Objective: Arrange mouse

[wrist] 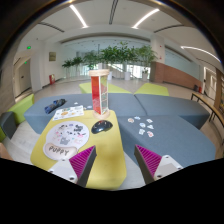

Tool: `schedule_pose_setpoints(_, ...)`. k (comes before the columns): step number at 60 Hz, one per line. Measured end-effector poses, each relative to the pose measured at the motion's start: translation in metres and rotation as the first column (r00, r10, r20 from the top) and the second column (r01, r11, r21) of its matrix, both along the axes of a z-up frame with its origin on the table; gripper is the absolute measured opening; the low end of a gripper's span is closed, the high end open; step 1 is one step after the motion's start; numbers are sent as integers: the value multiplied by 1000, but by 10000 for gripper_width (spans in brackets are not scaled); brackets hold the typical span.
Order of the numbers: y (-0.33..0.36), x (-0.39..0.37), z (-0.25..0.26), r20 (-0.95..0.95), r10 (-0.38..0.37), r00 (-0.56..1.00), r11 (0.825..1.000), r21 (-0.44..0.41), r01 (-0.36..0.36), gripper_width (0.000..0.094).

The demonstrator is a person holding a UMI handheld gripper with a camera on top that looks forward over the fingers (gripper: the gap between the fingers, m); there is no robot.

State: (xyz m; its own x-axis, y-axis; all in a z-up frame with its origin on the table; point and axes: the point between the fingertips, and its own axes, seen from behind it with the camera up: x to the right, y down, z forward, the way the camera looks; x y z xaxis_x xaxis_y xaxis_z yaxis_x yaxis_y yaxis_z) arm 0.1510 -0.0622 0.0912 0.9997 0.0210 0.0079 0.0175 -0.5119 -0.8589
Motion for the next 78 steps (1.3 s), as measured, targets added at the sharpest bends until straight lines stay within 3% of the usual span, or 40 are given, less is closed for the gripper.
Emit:
schedule_pose_setpoints(15, 105, -45, -49, 43, 171, 984, 983, -72, -167, 792)
schedule_pose_setpoints(23, 145, -73, -75, -26, 200, 979, 972, -124, -202, 793)
schedule_pose_setpoints(30, 169, -75, -93, -46, 164, 985, 972, -162, -169, 795)
schedule_pose_setpoints(47, 209, -83, -102, -37, 135, 990, 979, -148, -139, 803)
schedule_pose_setpoints(59, 225, -83, -108, -29, 32, 999, 987, -154, -36, 761)
schedule_pose_setpoints(60, 226, -82, -108, -27, 26, 999, 988, -152, -30, 803)
schedule_pose_setpoints(61, 226, -81, -108, -26, 21, 999, 989, -149, -24, 751)
schedule_pose_setpoints(62, 226, -81, -108, -29, 17, 999, 989, -147, -22, 602)
schedule_pose_setpoints(72, 216, -73, -101, -57, -57, 997, 990, -134, 49, 464)
schedule_pose_setpoints(78, 200, -82, -55, -50, -43, 998, 997, -62, 40, 443)
